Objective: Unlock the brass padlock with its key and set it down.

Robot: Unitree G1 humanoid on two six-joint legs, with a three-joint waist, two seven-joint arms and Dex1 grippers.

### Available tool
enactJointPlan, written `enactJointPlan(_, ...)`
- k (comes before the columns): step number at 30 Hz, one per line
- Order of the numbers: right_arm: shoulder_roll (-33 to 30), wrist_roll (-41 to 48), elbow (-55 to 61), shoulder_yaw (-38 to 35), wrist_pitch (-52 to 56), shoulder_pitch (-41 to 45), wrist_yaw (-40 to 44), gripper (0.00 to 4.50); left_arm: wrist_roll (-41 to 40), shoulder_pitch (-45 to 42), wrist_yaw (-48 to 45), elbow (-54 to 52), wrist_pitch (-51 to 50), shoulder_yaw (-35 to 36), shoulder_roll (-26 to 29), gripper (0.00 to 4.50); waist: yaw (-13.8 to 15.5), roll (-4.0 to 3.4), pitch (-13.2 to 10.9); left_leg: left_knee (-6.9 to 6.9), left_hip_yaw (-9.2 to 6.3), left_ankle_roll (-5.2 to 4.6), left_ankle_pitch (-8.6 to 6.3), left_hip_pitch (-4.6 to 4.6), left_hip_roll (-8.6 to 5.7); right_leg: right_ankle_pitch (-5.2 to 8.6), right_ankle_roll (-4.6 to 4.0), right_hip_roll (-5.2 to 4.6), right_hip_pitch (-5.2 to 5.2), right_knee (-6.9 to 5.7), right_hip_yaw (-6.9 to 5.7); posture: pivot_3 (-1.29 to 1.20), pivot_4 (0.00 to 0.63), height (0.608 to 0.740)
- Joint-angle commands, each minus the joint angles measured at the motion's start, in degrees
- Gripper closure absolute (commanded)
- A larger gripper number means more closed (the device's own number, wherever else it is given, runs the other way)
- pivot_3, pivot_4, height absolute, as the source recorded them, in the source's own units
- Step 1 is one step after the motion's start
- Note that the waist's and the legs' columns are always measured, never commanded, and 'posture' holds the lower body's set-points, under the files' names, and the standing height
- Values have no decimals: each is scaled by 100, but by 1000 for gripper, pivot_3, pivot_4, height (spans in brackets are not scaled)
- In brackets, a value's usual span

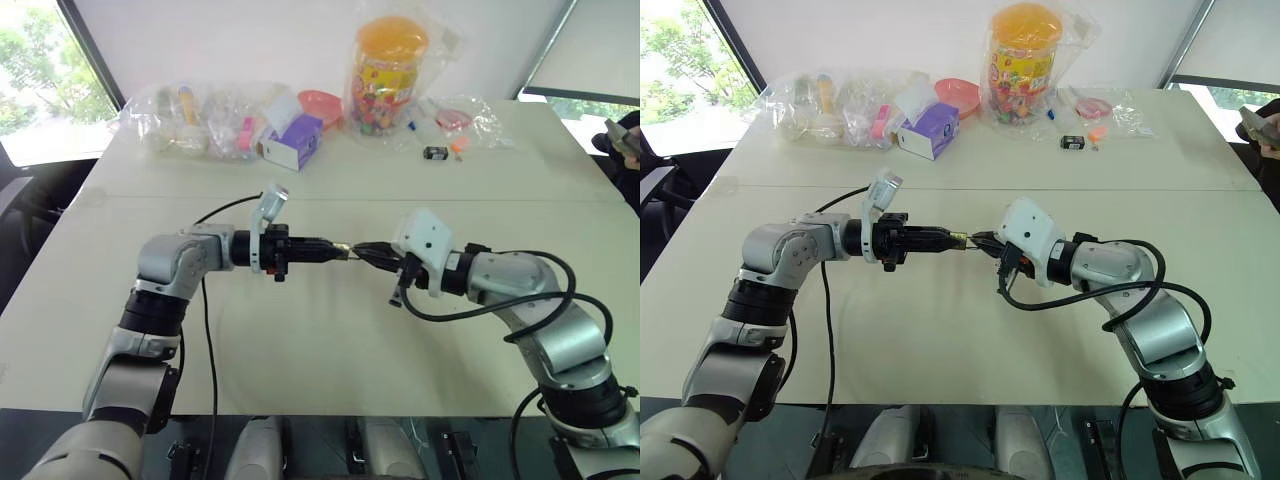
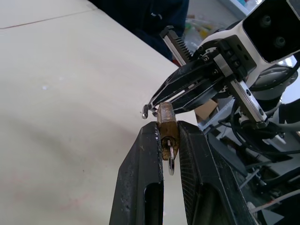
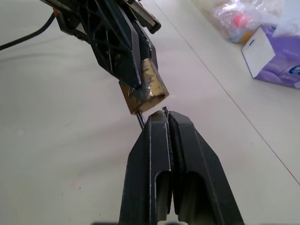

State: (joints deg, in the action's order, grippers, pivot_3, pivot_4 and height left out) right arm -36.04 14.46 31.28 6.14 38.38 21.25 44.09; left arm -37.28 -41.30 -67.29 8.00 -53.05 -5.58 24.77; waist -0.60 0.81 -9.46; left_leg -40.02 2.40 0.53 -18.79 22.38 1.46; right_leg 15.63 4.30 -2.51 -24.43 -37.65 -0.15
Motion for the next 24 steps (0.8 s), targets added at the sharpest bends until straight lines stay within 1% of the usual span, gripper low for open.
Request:
enactJointPlan(1,-71,-90,-137,36,-255,-55,-8,4425,-170,-83,-93,-254,-10,100,45,4500,2,0,0,0,0,0,0,0,0,0,0,0,0,0,0,0,150,740)
enactJointPlan(10,-130,-127,-274,119,-482,-186,48,4425,-165,-68,-43,-255,12,104,36,4500,1,0,0,0,0,0,0,0,1,0,0,0,0,0,0,0,150,740)
enactJointPlan(20,-221,71,265,-205,-210,-507,-132,4425,137,-11,66,18,364,-71,-119,4500,6,0,0,-1,0,0,0,0,0,0,0,0,0,0,0,0,150,740)
enactJointPlan(24,-452,-93,502,-302,-142,-833,-251,4425,275,-61,34,209,494,-170,-223,4500,21,-1,1,-1,0,0,0,0,0,0,0,1,0,-1,0,0,150,740)
